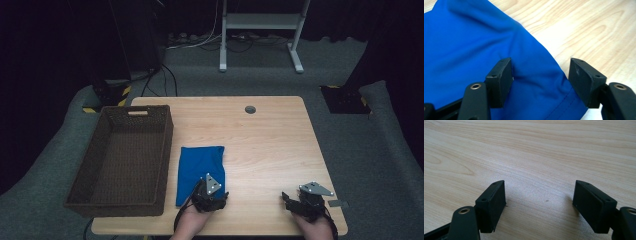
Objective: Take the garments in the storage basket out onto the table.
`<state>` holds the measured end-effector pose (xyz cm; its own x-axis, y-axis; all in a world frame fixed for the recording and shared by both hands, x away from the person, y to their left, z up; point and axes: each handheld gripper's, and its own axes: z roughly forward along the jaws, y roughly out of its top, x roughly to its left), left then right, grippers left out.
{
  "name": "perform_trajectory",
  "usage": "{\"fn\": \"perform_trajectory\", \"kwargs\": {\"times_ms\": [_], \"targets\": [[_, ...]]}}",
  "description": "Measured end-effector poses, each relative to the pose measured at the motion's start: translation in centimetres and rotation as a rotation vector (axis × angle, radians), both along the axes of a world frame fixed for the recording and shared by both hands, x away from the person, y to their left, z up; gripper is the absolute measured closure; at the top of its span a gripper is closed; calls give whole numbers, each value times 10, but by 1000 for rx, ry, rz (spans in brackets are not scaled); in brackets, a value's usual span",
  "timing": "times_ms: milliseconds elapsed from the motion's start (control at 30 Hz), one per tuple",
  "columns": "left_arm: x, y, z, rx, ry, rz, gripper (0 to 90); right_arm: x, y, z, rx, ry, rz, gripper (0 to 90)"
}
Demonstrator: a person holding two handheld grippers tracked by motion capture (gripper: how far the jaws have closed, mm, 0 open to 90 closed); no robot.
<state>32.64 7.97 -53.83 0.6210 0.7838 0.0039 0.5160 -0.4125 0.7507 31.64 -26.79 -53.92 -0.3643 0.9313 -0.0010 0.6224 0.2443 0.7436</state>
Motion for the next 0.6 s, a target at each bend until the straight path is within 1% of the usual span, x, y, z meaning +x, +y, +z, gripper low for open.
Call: {"fn": "perform_trajectory", "kwargs": {"times_ms": [167,200,267,333,400,600], "targets": [[3,12,1,-6,10,27,358,0,0,0,-2,0,-1,262],[3,14,1,-12,14,35,357,0,0,0,0,0,0,261],[4,17,1,-7,13,45,357,0,-1,0,11,2,0,261],[4,19,1,-5,11,57,357,1,-2,0,20,3,-3,261],[4,20,1,2,10,63,358,1,-2,0,20,3,-2,261],[5,22,1,16,10,65,355,1,-2,0,28,5,-1,259]]}}
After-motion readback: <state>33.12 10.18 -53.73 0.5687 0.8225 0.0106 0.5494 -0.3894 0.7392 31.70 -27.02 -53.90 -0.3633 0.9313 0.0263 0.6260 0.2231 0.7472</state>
